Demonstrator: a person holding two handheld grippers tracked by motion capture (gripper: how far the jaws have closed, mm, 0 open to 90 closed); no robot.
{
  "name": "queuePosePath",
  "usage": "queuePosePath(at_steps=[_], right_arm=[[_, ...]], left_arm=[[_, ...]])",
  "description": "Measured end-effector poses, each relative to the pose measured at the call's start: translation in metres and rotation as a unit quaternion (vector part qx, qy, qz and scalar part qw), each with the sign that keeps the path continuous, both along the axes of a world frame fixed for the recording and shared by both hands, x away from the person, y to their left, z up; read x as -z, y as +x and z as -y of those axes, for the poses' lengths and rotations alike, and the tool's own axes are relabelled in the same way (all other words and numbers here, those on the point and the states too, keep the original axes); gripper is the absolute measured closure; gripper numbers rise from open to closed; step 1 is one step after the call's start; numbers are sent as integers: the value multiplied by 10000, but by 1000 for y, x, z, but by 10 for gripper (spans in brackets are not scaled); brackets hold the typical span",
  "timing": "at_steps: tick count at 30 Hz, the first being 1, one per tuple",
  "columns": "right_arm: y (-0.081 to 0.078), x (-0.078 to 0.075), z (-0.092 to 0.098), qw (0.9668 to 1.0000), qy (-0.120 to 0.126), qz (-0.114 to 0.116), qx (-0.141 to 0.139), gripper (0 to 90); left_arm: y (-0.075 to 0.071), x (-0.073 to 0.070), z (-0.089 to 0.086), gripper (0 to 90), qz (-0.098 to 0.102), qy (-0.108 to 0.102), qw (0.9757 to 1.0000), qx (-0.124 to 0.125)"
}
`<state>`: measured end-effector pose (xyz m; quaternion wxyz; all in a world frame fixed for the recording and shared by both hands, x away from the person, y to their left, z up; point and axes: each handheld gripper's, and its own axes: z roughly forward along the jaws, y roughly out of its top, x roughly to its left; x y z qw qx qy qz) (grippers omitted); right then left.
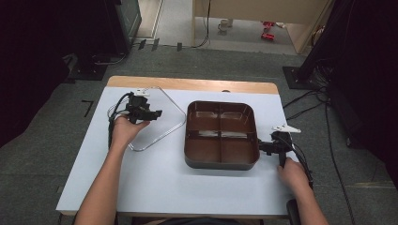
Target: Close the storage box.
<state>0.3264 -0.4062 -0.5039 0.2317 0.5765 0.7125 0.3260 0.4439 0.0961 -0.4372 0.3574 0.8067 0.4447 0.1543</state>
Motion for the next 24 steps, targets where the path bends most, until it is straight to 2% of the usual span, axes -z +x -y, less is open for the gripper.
queuePosePath(at_steps=[1, 3, 8, 14, 17, 19, 22, 24], right_arm=[[0, 0, 0, 10000, 0, 0, 0, 150], [0, 0, 0, 10000, -2, 1, -2, 150], [0, 0, 0, 10000, 1, 3, 1, 151], [0, 0, 0, 10000, 1, 2, -2, 151], [0, 0, 0, 10000, 1, 3, -1, 151], [0, 0, 0, 10000, 2, 3, -1, 151], [0, 0, 0, 10000, 1, 3, -1, 151], [0, 0, 0, 10000, 1, 4, -2, 151]], left_arm=[[0, 0, 0, 353, 0, 0, 10000, 0], [6, 7, -5, 355, 146, 54, 9998, -157], [14, 15, -10, 367, 155, 38, 9995, -278], [21, 31, -22, 377, -44, 157, 9984, -532], [22, 35, -28, 399, -172, -30, 9979, -623], [23, 39, -29, 414, -227, -27, 9977, -641], [22, 41, -27, 446, -125, -20, 9979, -636], [19, 41, -24, 483, -36, 86, 9981, -614]])
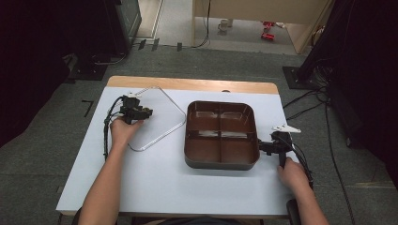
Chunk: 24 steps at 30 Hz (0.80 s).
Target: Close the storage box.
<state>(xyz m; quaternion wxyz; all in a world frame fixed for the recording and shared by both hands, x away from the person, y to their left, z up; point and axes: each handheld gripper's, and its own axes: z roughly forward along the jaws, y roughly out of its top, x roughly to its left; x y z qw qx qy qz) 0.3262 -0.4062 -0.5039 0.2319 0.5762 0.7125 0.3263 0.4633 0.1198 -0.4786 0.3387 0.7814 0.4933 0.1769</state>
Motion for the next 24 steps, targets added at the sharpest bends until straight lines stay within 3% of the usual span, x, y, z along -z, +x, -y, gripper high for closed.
queuePosePath(at_steps=[3, 18, 19, 24], right_arm=[[0, 0, 0, 10000, 4, 3, -2, 150], [0, 0, 1, 10000, 39, -2, -16, 145], [0, 0, 1, 10000, 40, -3, -16, 144], [0, 0, 1, 10000, 39, -2, -18, 144]], left_arm=[[-3, -1, 6, 591, 47, 166, 9998, 29], [2, -7, 1, 598, -207, 139, 9997, -32], [3, -9, -3, 597, -253, 65, 9996, -54], [0, -19, -11, 598, -175, -1, 9998, -72]])
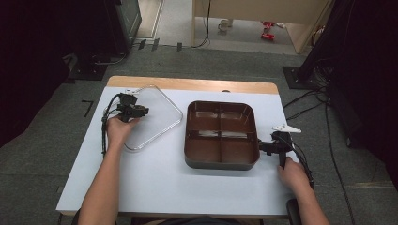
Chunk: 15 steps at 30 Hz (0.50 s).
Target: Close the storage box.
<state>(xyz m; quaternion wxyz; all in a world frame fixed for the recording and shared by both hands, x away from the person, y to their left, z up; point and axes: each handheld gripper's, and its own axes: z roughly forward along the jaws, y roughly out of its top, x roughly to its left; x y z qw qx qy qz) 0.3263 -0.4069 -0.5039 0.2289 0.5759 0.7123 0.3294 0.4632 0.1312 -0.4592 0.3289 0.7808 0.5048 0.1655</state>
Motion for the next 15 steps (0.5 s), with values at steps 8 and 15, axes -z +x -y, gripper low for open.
queuePosePath(at_steps=[8, 15], right_arm=[[0, 0, 0, 10000, 0, 0, -1, 144], [0, 0, 0, 10000, 3, -3, 0, 144]], left_arm=[[-9, -21, -5, 598, 84, -59, 9999, 126], [-18, -42, -4, 598, 253, -132, 9993, 220]])
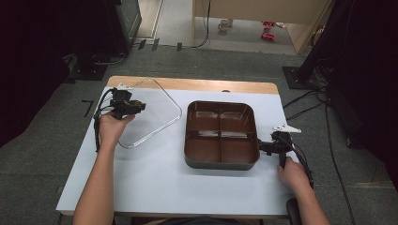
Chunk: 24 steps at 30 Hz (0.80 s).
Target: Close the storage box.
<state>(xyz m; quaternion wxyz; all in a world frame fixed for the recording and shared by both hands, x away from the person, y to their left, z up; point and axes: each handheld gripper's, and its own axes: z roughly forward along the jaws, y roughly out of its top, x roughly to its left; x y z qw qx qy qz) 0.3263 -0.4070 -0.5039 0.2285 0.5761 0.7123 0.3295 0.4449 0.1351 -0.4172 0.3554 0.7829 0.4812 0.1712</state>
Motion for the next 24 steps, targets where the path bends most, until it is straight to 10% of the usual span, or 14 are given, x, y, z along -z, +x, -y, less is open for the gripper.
queuePosePath(at_steps=[14, 24], right_arm=[[0, 0, 0, 10000, 0, 2, -2, 143], [0, 0, 0, 10000, 4, 0, -9, 142]], left_arm=[[-16, -35, 29, 598, 274, -224, 9977, 582], [-22, -34, 57, 598, 249, -406, 9938, 1007]])
